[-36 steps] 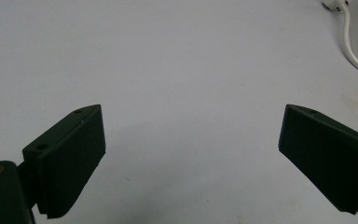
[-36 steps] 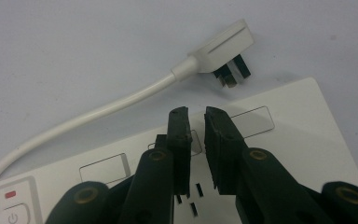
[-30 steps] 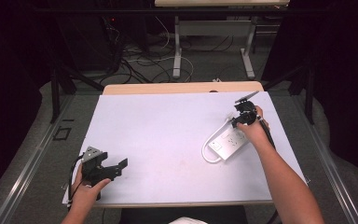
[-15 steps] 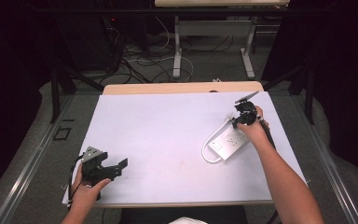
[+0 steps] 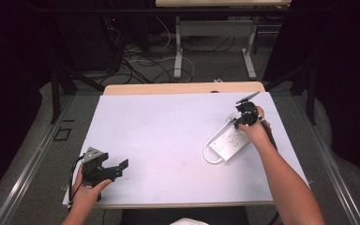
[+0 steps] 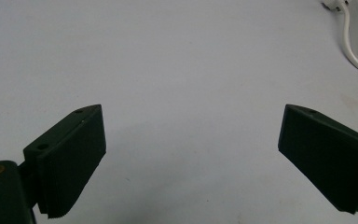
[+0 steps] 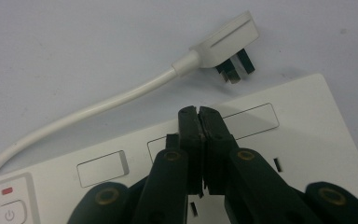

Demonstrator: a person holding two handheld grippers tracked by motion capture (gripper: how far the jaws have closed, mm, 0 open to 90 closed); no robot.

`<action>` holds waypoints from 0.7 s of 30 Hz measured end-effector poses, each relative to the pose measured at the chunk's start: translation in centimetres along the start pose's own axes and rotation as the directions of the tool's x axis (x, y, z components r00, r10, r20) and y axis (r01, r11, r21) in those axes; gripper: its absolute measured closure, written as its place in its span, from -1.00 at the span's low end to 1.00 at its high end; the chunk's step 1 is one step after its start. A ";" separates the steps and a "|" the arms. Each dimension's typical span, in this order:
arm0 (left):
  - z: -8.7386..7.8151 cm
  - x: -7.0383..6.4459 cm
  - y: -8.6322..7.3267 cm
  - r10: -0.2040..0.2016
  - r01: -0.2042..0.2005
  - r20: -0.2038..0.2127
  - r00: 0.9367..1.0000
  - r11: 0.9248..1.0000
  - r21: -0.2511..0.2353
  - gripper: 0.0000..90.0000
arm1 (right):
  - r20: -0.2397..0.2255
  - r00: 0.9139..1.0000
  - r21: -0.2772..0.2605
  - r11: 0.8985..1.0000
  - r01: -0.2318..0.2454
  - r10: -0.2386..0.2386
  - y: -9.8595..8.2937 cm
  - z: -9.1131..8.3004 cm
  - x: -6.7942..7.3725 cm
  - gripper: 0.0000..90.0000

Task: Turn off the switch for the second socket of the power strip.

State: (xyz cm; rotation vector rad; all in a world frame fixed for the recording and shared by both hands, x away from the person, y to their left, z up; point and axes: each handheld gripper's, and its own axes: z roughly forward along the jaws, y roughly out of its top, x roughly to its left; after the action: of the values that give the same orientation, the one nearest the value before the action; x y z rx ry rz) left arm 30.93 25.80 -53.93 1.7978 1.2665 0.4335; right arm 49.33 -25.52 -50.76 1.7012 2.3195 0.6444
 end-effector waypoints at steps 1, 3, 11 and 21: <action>0.0 0.0 0.0 0.001 -0.001 0.000 1.000 1.000 0.000 -0.83 | 0.000 1.000 0.004 1.000 0.001 -0.001 0.0 0.0 0.0 1.00; 0.0 0.0 0.0 0.000 0.000 0.000 1.000 1.000 0.001 -0.83 | 0.000 1.000 0.000 1.000 0.001 -0.001 0.0 0.0 0.0 1.00; 0.0 0.0 0.0 0.001 -0.001 0.000 1.000 1.000 0.001 -0.83 | -0.004 1.000 0.000 1.000 -0.006 0.006 0.0 0.0 -0.1 1.00; 0.0 0.0 0.0 -0.001 0.001 -0.001 1.000 1.000 0.002 -0.83 | 0.001 1.000 0.005 1.000 0.004 -0.004 0.0 0.3 0.1 1.00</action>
State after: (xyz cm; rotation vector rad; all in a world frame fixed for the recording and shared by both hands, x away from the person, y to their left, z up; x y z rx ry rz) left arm 30.92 25.80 -53.93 1.7989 1.2683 0.4329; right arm 49.38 -25.36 -51.01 1.6987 2.3252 0.6375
